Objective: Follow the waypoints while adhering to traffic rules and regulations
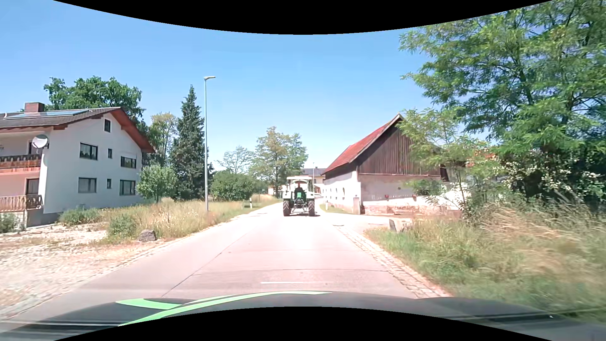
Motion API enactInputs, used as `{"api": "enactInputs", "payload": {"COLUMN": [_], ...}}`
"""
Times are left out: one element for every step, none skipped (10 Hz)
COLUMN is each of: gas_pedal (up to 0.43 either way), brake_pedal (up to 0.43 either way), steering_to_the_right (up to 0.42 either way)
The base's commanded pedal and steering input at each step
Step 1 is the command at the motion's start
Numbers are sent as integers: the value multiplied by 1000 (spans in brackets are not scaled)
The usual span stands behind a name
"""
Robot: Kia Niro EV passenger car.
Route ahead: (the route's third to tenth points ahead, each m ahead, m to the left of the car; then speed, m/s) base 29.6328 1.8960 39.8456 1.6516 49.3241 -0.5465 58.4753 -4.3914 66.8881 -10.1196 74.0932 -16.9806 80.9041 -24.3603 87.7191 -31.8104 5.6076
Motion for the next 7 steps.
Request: {"api": "enactInputs", "payload": {"gas_pedal": [0,0,0,0,0,0,0], "brake_pedal": [0,0,0,0,0,0,0], "steering_to_the_right": [4,4,3,3,2,2,1]}}
